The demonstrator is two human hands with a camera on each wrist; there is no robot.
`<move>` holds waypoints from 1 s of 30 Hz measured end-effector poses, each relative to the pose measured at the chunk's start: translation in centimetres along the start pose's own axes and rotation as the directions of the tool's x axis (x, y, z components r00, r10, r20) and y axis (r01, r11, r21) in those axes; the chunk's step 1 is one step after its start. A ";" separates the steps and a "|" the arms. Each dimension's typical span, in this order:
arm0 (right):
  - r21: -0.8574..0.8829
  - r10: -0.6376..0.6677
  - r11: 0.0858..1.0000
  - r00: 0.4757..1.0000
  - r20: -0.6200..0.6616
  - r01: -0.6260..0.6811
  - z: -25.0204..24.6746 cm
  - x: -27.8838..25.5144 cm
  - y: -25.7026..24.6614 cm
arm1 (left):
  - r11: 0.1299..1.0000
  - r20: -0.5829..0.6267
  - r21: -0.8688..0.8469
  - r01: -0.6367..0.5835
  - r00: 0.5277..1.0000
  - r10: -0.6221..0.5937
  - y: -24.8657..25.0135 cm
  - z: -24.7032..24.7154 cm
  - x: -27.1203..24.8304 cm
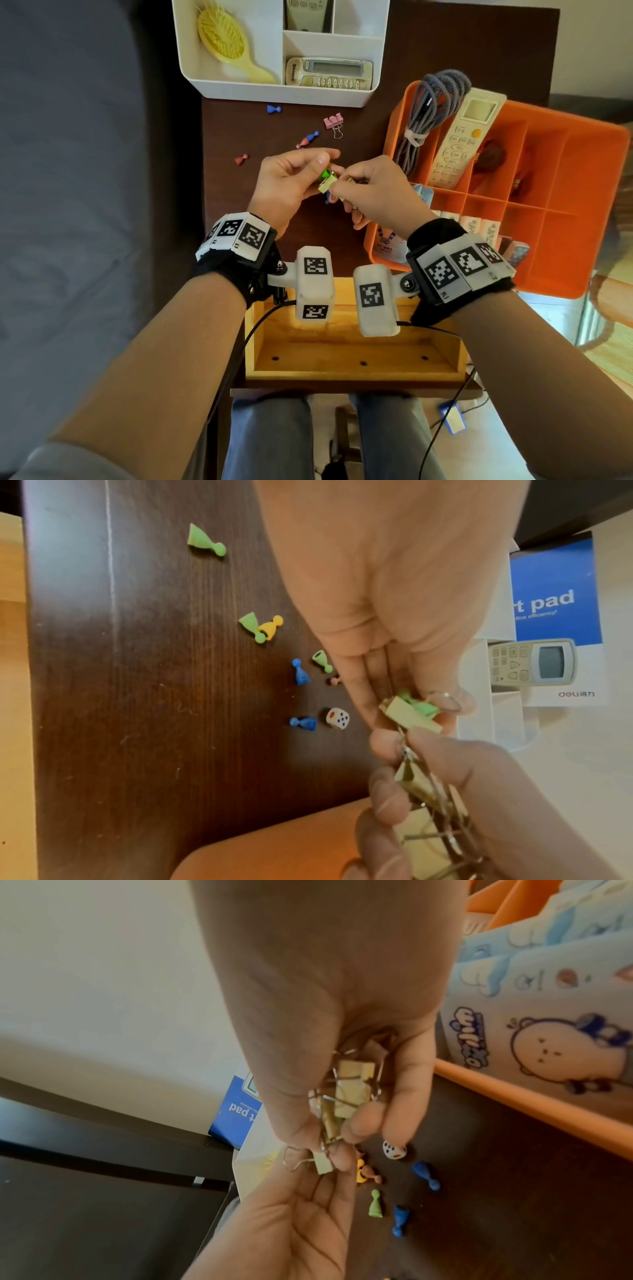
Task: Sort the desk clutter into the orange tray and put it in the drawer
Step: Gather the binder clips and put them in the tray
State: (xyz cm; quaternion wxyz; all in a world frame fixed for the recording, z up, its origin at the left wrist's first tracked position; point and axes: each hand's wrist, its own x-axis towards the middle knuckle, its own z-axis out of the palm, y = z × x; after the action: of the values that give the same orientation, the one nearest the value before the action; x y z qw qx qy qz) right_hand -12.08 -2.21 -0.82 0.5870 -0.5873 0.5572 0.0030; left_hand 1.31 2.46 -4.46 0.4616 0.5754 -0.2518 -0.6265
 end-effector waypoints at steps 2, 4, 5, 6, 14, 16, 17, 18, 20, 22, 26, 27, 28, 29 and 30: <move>0.003 0.005 1.000 1.000 0.007 -0.005 0.0 0.1 0.0 | 0.999 -0.030 0.038 -0.022 0.999 0.023 0.0 0.0 0.1; 0.003 0.011 1.000 1.000 0.011 -0.011 0.0 0.2 0.0 | 0.997 -0.057 0.068 -0.025 0.998 0.029 -0.2 0.0 0.3; 0.002 0.014 1.000 1.000 0.013 -0.014 0.0 0.2 0.0 | 0.996 -0.065 0.080 -0.025 0.997 0.031 -0.3 0.0 0.4; 0.000 0.018 1.000 1.000 0.015 -0.018 0.0 0.3 0.1 | 0.995 -0.071 0.092 -0.028 0.997 0.034 -0.4 0.0 0.5; -0.012 0.008 1.000 1.000 -0.009 -0.008 0.0 0.4 0.2 | 0.984 -0.167 0.175 -0.025 0.985 0.055 -1.4 -0.7 0.7; -0.012 -0.004 1.000 1.000 -0.020 0.004 -0.1 0.3 0.3 | 0.966 -0.223 0.256 -0.016 0.972 0.075 -1.7 -0.9 1.0; -0.012 -0.012 1.000 1.000 -0.025 0.012 -0.1 0.3 0.3 | 0.951 -0.253 0.310 -0.007 0.963 0.090 -1.9 -1.0 1.1; -0.007 -0.021 1.000 0.999 -0.030 0.020 -0.2 0.2 0.4 | 0.930 -0.282 0.368 0.001 0.953 0.110 -2.1 -1.0 1.3; 0.020 -0.037 0.999 0.998 -0.045 0.038 -0.4 0.1 0.6 | 0.884 -0.315 0.466 0.017 0.938 0.148 -2.3 -1.0 1.5; 0.055 -0.060 0.996 0.996 -0.068 0.063 -0.6 0.0 0.8 | 0.841 -0.301 0.540 0.029 0.940 0.161 -2.4 -0.9 1.6; 0.107 -0.093 0.988 0.988 -0.124 0.107 -0.9 -0.3 1.0 | 0.802 -0.275 0.596 0.039 0.948 0.159 -2.5 -0.6 1.7; 0.121 -0.099 0.986 0.986 -0.135 0.115 -1.0 -0.4 1.0 | 0.802 -0.278 0.595 0.044 0.948 0.154 -2.4 -0.5 1.7; 0.137 -0.102 0.983 0.984 -0.145 0.122 -1.0 -0.5 1.0 | 0.802 -0.280 0.595 0.048 0.948 0.152 -2.5 -0.5 1.7; 0.157 -0.101 0.980 0.983 -0.152 0.125 -1.1 -0.6 1.0 | 0.800 -0.279 0.598 0.046 0.948 0.154 -2.4 -0.4 1.6; 0.182 -0.094 0.976 0.983 -0.156 0.122 -1.2 -0.7 1.1 | 0.797 -0.274 0.603 0.043 0.949 0.157 -2.4 -0.4 1.6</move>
State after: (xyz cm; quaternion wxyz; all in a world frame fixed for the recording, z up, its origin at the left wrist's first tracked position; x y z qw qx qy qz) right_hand -13.86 -2.27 -0.73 0.5976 -0.5563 0.5636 -0.1254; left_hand 1.12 2.24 -7.33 0.3075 0.7750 -0.3792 -0.4013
